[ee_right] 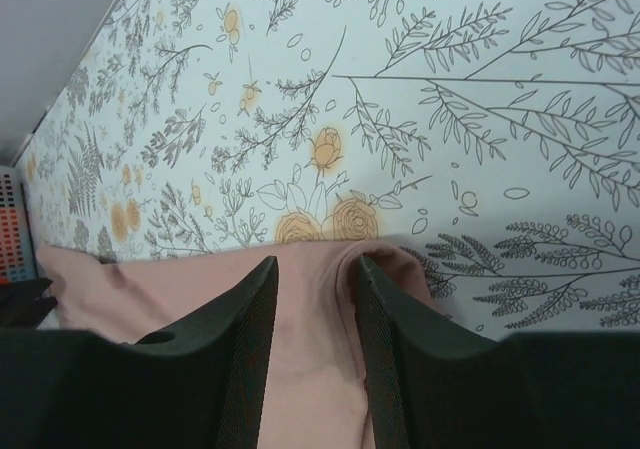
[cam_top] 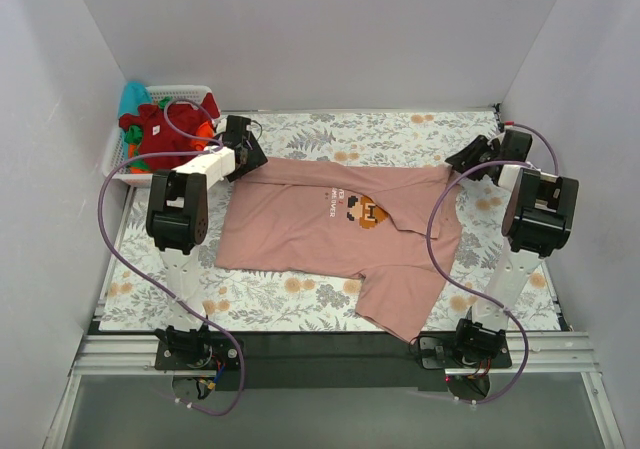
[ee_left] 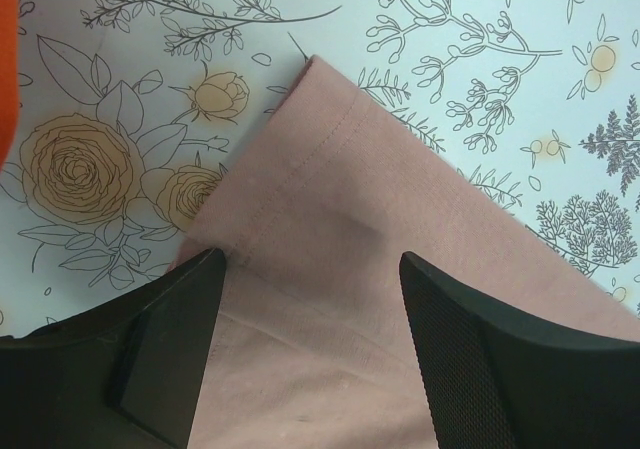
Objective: Fold and stack the t-shirts
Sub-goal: Fold the tshirt
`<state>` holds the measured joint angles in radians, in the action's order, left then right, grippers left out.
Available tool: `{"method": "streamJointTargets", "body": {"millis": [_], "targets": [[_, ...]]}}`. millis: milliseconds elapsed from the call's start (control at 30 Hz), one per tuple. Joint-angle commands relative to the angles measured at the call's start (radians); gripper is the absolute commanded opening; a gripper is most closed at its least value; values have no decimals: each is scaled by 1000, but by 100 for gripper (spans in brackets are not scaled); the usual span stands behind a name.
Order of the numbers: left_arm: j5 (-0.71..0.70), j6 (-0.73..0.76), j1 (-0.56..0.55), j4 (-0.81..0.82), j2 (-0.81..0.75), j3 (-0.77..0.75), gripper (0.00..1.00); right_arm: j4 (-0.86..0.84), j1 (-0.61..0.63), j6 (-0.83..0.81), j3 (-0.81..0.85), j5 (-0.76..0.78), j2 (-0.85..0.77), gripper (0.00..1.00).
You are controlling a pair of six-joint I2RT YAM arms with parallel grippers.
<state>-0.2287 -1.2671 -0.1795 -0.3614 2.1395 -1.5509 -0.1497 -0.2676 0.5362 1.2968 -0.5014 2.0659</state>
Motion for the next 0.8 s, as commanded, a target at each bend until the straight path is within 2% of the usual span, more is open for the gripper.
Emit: {"method": "streamJointTargets", "body": {"millis": [0,100,200,300,333,400,767], "targets": [[-12,9,6,-7,20,-14,70,-57,-10,13,44,-25,39,44],[-15,11,6,-5,29,-15,69,-59,-10,18,48,-29,60,43],[-18,11,8,-8,39,-15,69,-65,-10,24,50,-34,77,36],[-24,3,11,-11,42,-11,67,-67,-18,21,48,-17,79,21],[-24,2,14,-17,45,-9,67,-68,-21,21,50,-11,80,12],[-24,-12,18,-27,49,-9,66,-70,-38,21,58,4,85,3],[-27,-51,37,-63,94,-40,65,-67,-64,16,199,11,172,1]]}}
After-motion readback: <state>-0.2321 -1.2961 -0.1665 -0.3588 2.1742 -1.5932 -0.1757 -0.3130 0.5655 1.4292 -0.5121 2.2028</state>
